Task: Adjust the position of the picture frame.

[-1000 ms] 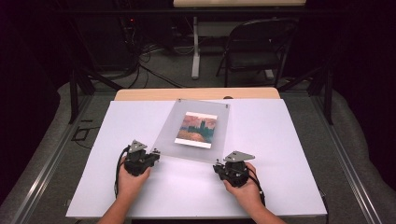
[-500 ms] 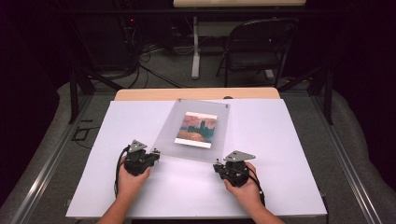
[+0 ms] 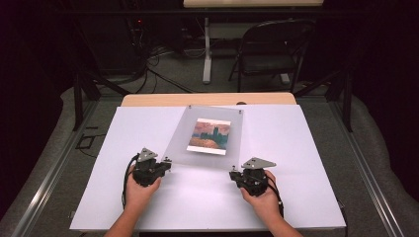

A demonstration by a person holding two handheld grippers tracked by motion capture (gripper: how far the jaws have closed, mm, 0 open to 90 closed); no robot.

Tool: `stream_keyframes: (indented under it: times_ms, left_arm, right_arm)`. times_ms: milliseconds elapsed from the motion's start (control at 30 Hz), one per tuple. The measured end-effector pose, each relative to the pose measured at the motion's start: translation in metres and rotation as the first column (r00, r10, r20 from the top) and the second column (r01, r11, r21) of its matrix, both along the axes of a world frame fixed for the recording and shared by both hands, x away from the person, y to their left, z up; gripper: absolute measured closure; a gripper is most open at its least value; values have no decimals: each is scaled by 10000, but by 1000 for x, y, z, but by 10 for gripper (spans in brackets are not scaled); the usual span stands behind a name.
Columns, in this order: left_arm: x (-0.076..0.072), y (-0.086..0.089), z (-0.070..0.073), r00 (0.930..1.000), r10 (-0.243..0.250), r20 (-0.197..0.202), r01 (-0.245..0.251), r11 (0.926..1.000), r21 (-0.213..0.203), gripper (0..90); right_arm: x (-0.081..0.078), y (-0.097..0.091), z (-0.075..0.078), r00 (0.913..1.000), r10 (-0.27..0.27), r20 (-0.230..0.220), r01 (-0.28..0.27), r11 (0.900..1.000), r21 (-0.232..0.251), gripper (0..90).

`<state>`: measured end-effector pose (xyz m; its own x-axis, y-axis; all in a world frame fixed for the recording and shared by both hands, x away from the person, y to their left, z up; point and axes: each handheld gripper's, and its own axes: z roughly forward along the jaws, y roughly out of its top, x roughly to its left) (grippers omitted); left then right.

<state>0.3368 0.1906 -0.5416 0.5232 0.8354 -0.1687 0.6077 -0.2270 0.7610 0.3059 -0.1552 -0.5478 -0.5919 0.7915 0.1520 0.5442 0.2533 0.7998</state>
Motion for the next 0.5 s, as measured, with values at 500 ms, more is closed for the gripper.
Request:
stream_keyframes:
  times_ms: [500]
  left_arm:
    - [-13, -17, 4, 9974, -722, -60, 722, 9974, -45, 852]
  right_arm:
    - [0, -22, 3, 9992, -370, -144, 370, 9993, 27, 854]
